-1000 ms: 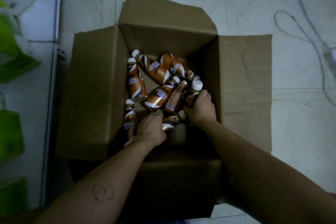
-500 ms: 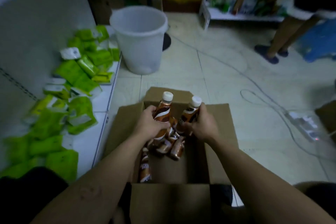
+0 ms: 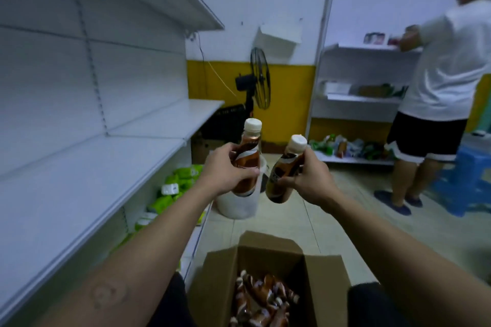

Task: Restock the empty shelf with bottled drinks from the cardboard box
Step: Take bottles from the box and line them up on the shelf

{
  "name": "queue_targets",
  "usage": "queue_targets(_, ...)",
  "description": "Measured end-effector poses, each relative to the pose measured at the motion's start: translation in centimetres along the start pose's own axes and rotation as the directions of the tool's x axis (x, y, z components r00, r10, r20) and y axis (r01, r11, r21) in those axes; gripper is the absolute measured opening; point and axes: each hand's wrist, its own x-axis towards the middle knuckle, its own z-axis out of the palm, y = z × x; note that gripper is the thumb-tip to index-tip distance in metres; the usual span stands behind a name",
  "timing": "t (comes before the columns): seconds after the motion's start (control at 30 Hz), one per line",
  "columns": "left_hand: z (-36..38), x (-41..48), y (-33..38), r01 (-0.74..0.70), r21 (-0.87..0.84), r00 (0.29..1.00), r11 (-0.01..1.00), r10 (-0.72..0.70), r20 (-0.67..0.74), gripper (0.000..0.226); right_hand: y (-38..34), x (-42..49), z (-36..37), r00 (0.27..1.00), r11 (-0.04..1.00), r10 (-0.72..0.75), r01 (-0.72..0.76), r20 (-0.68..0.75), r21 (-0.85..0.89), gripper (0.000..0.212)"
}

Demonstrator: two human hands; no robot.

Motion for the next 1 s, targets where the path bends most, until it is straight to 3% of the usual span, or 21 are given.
queue_targets(0.13,-4.9,-1.3,4.0,-0.057,0.077,0.995,0.995,0.062,-0.073,0.079,-5.3,0.1,-0.9,0.992,0.991,-0.123,0.121,0.028,0.061,0.057)
queue_targets(0.27,-8.1,-1.3,5.9,-0.075,0.101,0.995,0.992,0.080,-0.051,0.065,-9.0,1.3,-0.1,0.971,0.964,-0.237,0.229,0.043,0.137,0.055)
queue_targets(0.47,-12.2,-0.7,4.1,-0.010,0.080,0.987,0.997,0.023,-0.159,0.053,-11.8,4.7,4.1,0.935,0.930,-0.344,0.326,0.090,0.171,0.052)
queue_targets(0.63,-15.3,-2.4,0.9,0.116,0.164,0.966,0.980,-0.073,-0.247,0.054,-13.4,5.9,10.3,0.894,0.903,-0.395,0.335,0.213,0.268,0.051)
queue_targets(0.8,-18.5,-7.0,-1.7,0.271,0.174,0.904,0.947,-0.189,-0.383,0.051,-16.3,5.4,16.5,0.798,0.849,-0.488,0.339,0.355,0.405,0.049)
queue_targets(1.0,-23.9,-13.8,-2.2,0.422,0.122,0.771,0.898,-0.284,-0.570,0.049,-22.4,1.9,21.7,0.604,0.752,-0.643,0.381,0.470,0.538,0.046)
